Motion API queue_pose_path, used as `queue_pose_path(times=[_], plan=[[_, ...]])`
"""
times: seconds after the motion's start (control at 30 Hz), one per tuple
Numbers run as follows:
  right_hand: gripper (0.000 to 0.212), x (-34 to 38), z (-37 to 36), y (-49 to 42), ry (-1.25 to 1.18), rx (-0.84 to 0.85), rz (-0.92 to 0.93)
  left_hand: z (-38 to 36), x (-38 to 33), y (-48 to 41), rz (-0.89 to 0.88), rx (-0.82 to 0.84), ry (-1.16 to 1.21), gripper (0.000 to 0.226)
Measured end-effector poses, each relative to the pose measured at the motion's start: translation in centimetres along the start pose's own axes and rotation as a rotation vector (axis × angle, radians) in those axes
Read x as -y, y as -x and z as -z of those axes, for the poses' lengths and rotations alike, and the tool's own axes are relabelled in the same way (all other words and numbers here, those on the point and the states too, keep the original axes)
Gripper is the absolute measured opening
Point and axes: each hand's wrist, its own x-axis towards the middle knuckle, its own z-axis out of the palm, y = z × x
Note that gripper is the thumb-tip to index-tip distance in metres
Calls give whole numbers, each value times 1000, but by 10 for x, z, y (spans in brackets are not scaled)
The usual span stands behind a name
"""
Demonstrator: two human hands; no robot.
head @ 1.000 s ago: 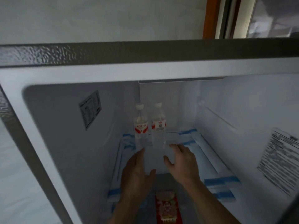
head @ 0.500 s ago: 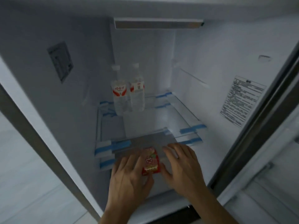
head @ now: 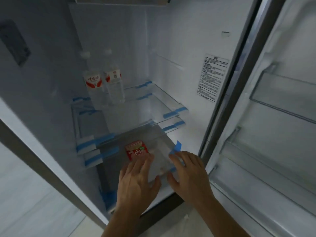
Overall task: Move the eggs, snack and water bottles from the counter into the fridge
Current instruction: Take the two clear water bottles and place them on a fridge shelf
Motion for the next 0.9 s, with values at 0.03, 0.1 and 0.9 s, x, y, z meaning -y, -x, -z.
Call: queue_pose_path(times=[0.03, 0.1, 0.9], plan=[[52, -2, 4, 5, 1, -14, -9, -1, -6, 0, -17, 1, 14, 62], [52, -6, 11, 16, 8, -42, -27, -4, -18, 1, -54, -12, 40, 60], [46, -37, 142, 294, 270, -224, -772, -61, -219, 116, -668, 333, 284, 64]])
